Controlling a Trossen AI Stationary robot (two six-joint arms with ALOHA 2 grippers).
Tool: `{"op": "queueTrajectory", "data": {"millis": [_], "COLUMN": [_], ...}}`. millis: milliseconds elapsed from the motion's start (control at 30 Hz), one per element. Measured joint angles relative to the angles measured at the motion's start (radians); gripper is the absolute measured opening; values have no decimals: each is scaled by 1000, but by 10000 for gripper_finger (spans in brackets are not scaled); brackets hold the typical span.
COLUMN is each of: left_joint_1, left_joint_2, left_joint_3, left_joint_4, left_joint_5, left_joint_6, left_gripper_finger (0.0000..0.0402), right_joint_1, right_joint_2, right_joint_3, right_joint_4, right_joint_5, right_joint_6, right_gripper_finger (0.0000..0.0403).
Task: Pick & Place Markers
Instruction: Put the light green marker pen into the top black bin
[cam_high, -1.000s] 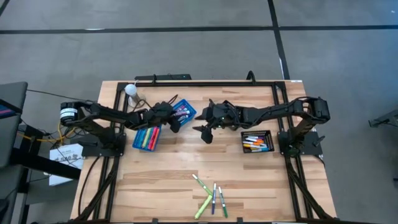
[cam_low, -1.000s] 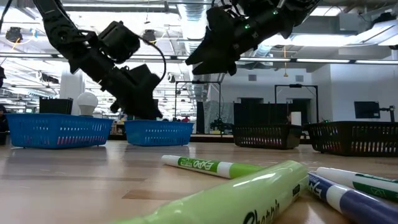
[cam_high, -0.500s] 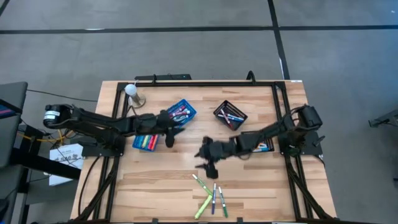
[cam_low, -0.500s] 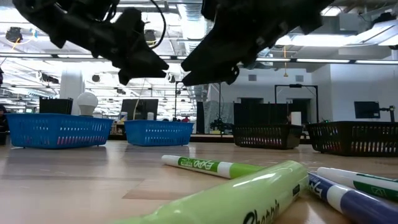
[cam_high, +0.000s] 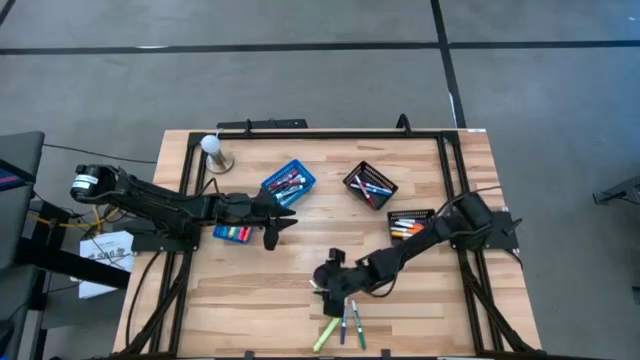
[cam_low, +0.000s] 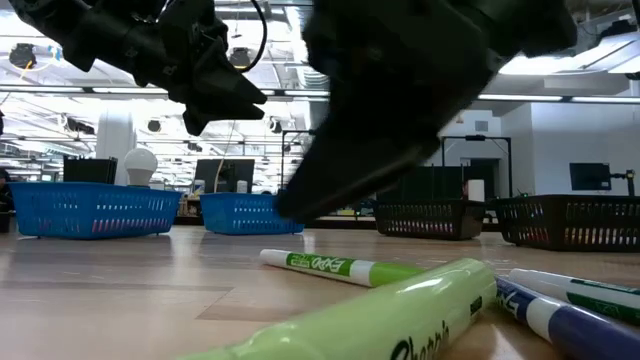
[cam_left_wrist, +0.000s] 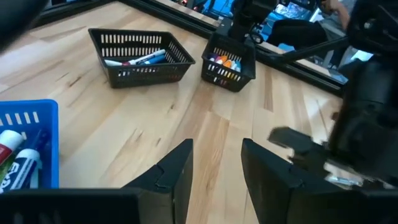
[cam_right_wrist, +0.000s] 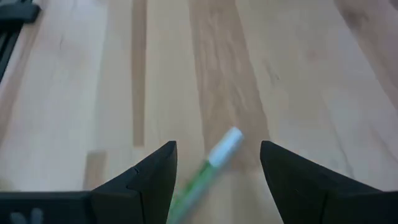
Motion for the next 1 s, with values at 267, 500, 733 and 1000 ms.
{"op": "queueTrajectory", "data": {"millis": [267, 500, 733, 1000], "left_joint_1": [0, 0, 1, 1], "left_joint_2": [0, 0, 0, 0], "left_joint_3": [0, -1, -1, -1], "left_joint_4": [-5, -14, -14, -12], "left_joint_5": [0, 0, 0, 0], "left_joint_6": [-1, -1, -1, -1], "left_gripper_finger": [131, 131, 131, 131], "right_joint_1": [8, 5, -32, -126], "right_joint_2": [67, 98, 99, 2], "right_joint_3": [65, 70, 69, 58], "right_joint_4": [-114, -137, -159, -261], "right_joint_5": [11, 38, 62, 29], "right_joint_6": [59, 82, 48, -36], "right_gripper_finger": [220, 203, 91, 20]}}
